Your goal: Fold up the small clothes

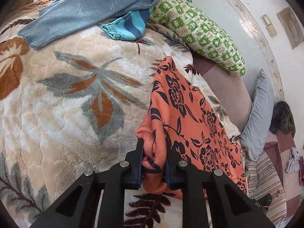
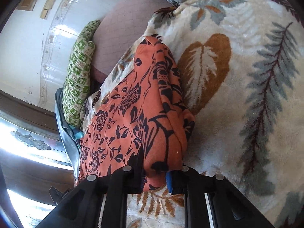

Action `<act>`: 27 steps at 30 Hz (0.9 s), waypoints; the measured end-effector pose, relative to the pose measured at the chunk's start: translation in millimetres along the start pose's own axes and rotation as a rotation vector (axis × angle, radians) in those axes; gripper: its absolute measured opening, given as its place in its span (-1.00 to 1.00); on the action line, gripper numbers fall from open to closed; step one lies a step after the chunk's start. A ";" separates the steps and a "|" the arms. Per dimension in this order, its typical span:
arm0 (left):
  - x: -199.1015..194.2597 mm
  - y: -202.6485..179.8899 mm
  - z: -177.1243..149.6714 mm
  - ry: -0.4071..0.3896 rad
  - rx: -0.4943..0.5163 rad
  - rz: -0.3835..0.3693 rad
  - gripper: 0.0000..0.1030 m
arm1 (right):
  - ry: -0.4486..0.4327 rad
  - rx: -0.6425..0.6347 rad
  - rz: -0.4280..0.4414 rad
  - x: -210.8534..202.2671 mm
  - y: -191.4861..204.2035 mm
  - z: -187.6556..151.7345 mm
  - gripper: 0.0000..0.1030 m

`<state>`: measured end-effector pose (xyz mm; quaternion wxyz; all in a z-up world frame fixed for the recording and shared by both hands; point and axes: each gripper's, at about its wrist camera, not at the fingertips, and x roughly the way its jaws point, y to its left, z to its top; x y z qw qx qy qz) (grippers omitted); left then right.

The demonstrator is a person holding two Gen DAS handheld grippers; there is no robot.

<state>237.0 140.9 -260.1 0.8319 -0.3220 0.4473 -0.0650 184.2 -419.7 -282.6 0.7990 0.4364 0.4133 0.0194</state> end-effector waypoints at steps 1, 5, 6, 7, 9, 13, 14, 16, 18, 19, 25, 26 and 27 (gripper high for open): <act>-4.0 -1.0 -0.1 -0.006 0.006 -0.007 -0.65 | -0.014 -0.027 -0.012 -4.2 5.5 -1.9 -0.69; -16.3 -3.0 -3.2 -0.017 0.013 -0.027 -0.66 | -0.054 -0.124 -0.078 -19.7 22.3 -12.8 -0.72; -18.4 -3.0 -3.7 -0.017 0.018 -0.023 -0.66 | -0.056 -0.136 -0.085 -22.6 24.1 -15.5 -0.73; -20.2 -1.9 -3.7 -0.018 0.018 -0.023 -0.66 | -0.058 -0.145 -0.089 -25.2 25.8 -17.9 -0.73; -22.6 2.1 -2.9 -0.017 0.007 -0.023 -0.67 | -0.063 -0.163 -0.097 -29.7 28.7 -21.9 -0.73; -27.8 11.5 -0.9 -0.046 0.018 0.037 -0.68 | -0.065 -0.187 -0.113 -37.2 33.9 -30.3 -0.73; -23.8 16.5 0.2 -0.034 0.011 0.069 -0.68 | -0.056 -0.183 -0.119 -36.7 32.4 -31.5 -0.73; -11.2 32.3 1.3 0.040 -0.060 0.052 -0.65 | -0.017 -0.151 -0.145 -29.3 23.4 -30.1 -0.72; -11.0 46.1 0.4 0.055 -0.148 0.010 -0.61 | 0.045 -0.075 -0.160 -21.2 7.7 -28.1 -0.65; -13.6 48.2 1.5 0.056 -0.167 -0.006 -0.60 | 0.063 -0.024 -0.145 -22.0 0.0 -26.6 -0.64; -46.4 40.9 1.2 -0.032 -0.176 0.007 -0.27 | -0.045 -0.115 -0.182 -71.6 16.9 -23.0 -0.63; -56.6 35.2 -0.1 -0.074 -0.158 0.021 -0.07 | -0.077 -0.143 -0.195 -78.4 23.4 -24.0 -0.63; -65.8 28.0 -1.9 -0.115 -0.131 0.042 0.19 | -0.099 -0.171 -0.199 -81.8 31.0 -24.2 -0.63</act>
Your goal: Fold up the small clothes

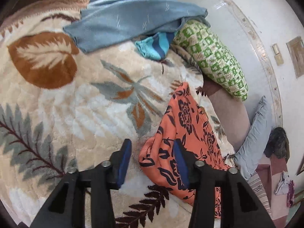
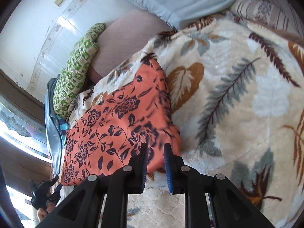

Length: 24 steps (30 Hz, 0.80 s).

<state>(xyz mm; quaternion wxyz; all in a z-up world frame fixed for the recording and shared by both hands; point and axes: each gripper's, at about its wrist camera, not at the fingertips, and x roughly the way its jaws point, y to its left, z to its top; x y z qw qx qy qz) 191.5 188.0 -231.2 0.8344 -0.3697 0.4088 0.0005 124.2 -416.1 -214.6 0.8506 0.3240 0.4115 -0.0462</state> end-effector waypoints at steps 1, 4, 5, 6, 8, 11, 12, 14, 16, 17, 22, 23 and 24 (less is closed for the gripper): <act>-7.5 -7.0 -3.0 -0.034 0.032 0.011 0.29 | -0.017 -0.023 0.007 -2.1 7.9 1.9 -0.63; -13.9 -22.0 -15.2 -0.048 0.117 0.015 0.37 | -0.021 -0.105 0.071 9.7 40.3 7.5 -0.63; -10.6 -26.2 -19.8 -0.041 0.137 0.013 0.38 | -0.001 -0.146 0.080 19.4 54.7 7.6 -0.63; -4.0 -31.1 -23.4 -0.025 0.159 0.008 0.39 | 0.015 -0.185 0.082 30.2 68.6 5.9 -0.63; 13.1 -40.2 -29.9 0.033 0.203 0.002 0.39 | 0.045 -0.247 0.096 52.8 90.5 -1.8 -0.63; 37.2 -46.9 -38.3 0.086 0.241 0.023 0.39 | 0.126 -0.253 0.123 90.0 103.0 -14.6 -0.63; 45.2 -47.6 -39.9 0.107 0.244 0.041 0.39 | 0.154 -0.244 0.117 100.1 101.7 -18.1 -0.63; 58.6 -44.2 -39.7 0.143 0.236 0.073 0.39 | 0.197 -0.231 0.096 113.1 93.0 -25.2 -0.63; 60.3 -42.5 -39.6 0.144 0.228 0.072 0.39 | 0.223 -0.222 0.088 120.1 85.9 -26.3 -0.66; 57.7 -42.2 -38.9 0.146 0.219 0.063 0.39 | 0.231 -0.211 0.099 120.2 82.7 -26.0 -0.65; 22.4 -21.6 -33.0 0.109 0.089 0.003 0.39 | 0.249 -0.212 0.128 115.7 80.1 -22.3 -0.65; 14.9 -16.8 -33.5 0.094 0.065 0.004 0.41 | 0.257 -0.213 0.129 116.2 80.0 -21.5 -0.65; 8.2 -11.7 -35.8 0.078 0.041 -0.001 0.48 | 0.267 -0.213 0.131 117.6 79.5 -21.2 -0.65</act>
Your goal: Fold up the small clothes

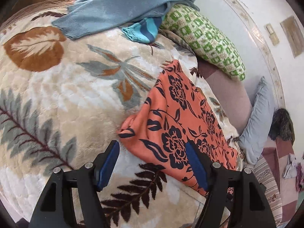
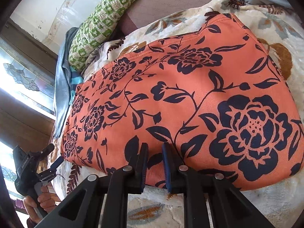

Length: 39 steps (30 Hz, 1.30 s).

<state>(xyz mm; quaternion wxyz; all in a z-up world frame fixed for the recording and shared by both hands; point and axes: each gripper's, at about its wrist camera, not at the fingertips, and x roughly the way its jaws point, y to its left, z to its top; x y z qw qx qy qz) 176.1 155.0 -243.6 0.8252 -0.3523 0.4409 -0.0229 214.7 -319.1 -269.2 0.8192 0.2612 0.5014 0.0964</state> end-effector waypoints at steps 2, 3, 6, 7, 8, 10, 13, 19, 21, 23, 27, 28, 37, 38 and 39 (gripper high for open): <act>-4.6 11.3 -7.1 -0.009 -0.052 0.012 0.60 | 0.031 0.007 0.007 6.2 -2.5 1.5 -0.65; -2.4 16.5 -9.8 0.000 -0.084 0.023 0.60 | 0.034 0.021 0.018 8.0 -4.3 2.2 -0.65; 8.7 23.6 -13.9 0.030 -0.172 -0.007 0.60 | 0.041 0.053 0.057 8.5 -10.3 2.7 -0.65; 10.8 22.1 -13.6 0.016 -0.177 -0.009 0.61 | 0.043 0.065 0.071 8.6 -12.6 2.5 -0.64; 12.5 19.3 -12.8 0.000 -0.177 -0.004 0.61 | 0.045 0.079 0.087 8.6 -15.0 2.2 -0.64; 18.8 13.4 -9.5 -0.027 -0.177 -0.022 0.61 | 0.051 0.097 0.112 8.8 -18.9 1.5 -0.64; 33.9 9.1 -1.2 -0.031 -0.203 -0.037 0.61 | 0.060 0.088 0.121 8.8 -18.6 1.4 -0.64; 47.3 5.7 6.2 -0.085 -0.209 -0.101 0.61 | 0.082 0.082 0.139 9.5 -19.6 2.0 -0.64; 48.0 7.9 5.1 -0.113 -0.221 -0.119 0.59 | 0.092 0.089 0.152 11.0 -21.4 3.0 -0.64; 49.0 7.5 4.8 -0.135 -0.214 -0.130 0.52 | 0.100 0.095 0.162 11.7 -23.4 3.2 -0.65; 57.4 3.7 6.8 -0.125 -0.179 -0.078 -0.29 | 0.112 0.098 0.172 13.8 -25.4 4.7 -0.65; 58.8 2.7 7.3 -0.123 -0.162 -0.054 -0.39 | 0.115 0.097 0.173 14.3 -25.2 4.9 -0.65; 35.3 -46.1 11.3 -0.171 0.036 -0.017 -0.57 | 0.103 0.031 0.151 6.2 -16.9 8.0 -0.66; 29.6 -58.4 10.9 -0.180 0.072 -0.026 -0.57 | 0.094 0.033 0.149 4.0 -17.7 8.5 -0.66; 24.3 -72.7 9.9 -0.188 0.114 -0.030 -0.57 | 0.081 0.045 0.150 1.2 -20.1 9.4 -0.66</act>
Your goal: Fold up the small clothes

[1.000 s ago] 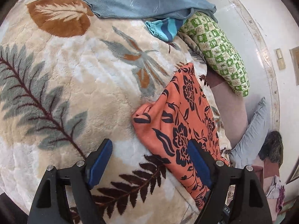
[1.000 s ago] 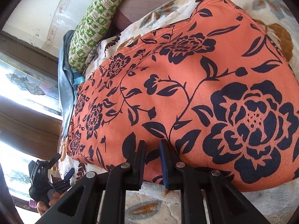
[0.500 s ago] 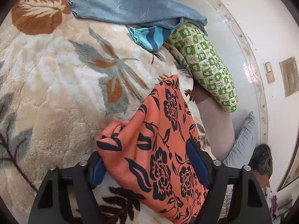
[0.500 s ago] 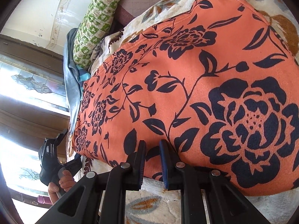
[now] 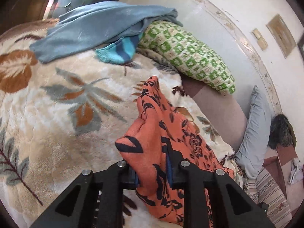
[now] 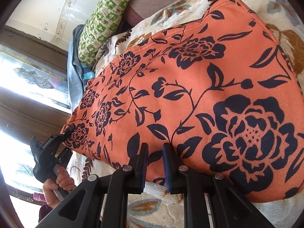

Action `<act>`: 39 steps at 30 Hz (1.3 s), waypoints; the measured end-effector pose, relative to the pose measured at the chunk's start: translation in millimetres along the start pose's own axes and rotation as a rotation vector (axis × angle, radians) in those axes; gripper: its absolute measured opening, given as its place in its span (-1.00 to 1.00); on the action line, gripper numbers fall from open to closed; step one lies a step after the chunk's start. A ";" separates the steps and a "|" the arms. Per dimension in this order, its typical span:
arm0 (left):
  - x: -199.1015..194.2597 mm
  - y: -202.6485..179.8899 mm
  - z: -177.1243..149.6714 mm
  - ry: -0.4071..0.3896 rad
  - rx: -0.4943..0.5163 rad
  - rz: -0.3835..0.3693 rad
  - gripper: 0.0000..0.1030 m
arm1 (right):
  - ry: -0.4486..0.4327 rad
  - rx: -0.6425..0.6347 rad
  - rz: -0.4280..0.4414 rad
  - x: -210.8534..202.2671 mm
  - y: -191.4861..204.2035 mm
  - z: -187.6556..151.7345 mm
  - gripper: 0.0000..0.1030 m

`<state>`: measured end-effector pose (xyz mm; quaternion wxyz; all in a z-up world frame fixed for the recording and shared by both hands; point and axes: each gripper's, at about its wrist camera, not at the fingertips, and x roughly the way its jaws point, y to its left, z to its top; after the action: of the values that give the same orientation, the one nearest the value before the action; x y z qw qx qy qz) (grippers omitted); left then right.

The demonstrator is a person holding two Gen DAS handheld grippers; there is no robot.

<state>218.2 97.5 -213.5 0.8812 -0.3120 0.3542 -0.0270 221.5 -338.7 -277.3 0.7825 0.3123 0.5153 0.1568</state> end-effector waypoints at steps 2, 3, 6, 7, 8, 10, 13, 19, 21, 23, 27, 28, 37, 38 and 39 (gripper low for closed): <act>-8.3 -30.9 0.8 -0.005 0.087 -0.014 -0.57 | -0.037 0.035 0.008 -9.8 -7.2 2.6 -0.65; -11.8 -47.2 -0.6 -0.005 0.129 -0.026 -0.58 | -0.059 0.056 0.010 -15.8 -11.9 3.8 -0.65; -18.1 -96.9 -9.6 0.005 0.247 -0.070 -0.65 | -0.122 0.125 0.030 -35.5 -27.8 7.1 -0.65; -18.2 -113.6 -15.1 0.014 0.283 -0.088 -0.68 | -0.143 0.147 0.040 -42.0 -32.9 7.7 -0.65; -17.1 -130.5 -21.9 0.026 0.320 -0.105 -0.71 | -0.163 0.167 0.046 -48.8 -37.8 8.3 -0.65; -12.0 -164.3 -41.0 0.054 0.396 -0.135 -0.72 | -0.200 0.194 0.052 -61.9 -46.4 8.9 -0.65; 3.5 -210.4 -79.7 0.111 0.486 -0.183 -0.72 | -0.249 0.236 0.078 -82.4 -60.7 8.5 -0.62; 53.3 -255.0 -198.4 0.310 0.628 -0.256 -0.76 | -0.305 0.316 0.139 -116.0 -94.3 4.4 -0.62; 66.1 -249.5 -226.1 0.361 0.649 -0.217 -0.76 | -0.290 0.339 0.216 -121.1 -105.1 5.5 -0.62; 68.9 -237.9 -233.2 0.367 0.629 -0.220 -0.76 | -0.257 0.362 0.310 -119.9 -114.9 8.0 -0.61; 59.9 -232.5 -227.0 0.361 0.624 -0.245 -0.76 | -0.244 0.398 0.371 -116.0 -124.8 16.7 0.09; 57.6 -233.1 -226.6 0.359 0.634 -0.247 -0.76 | -0.247 0.406 0.381 -112.7 -124.8 19.9 0.43; 49.3 -228.6 -230.5 0.362 0.658 -0.269 -0.77 | -0.189 0.356 0.410 -70.9 -116.3 50.0 0.37; 49.0 -228.2 -230.1 0.364 0.662 -0.271 -0.77 | -0.186 0.355 0.413 -65.2 -113.6 53.9 0.35; 48.3 -228.4 -230.2 0.364 0.671 -0.271 -0.77 | -0.179 0.354 0.396 -60.4 -110.5 57.4 0.35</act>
<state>146.3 -221.2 -240.5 0.8454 -0.0412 0.4316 -0.3120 239.5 -475.2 -290.6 0.7125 0.5512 0.3924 0.1859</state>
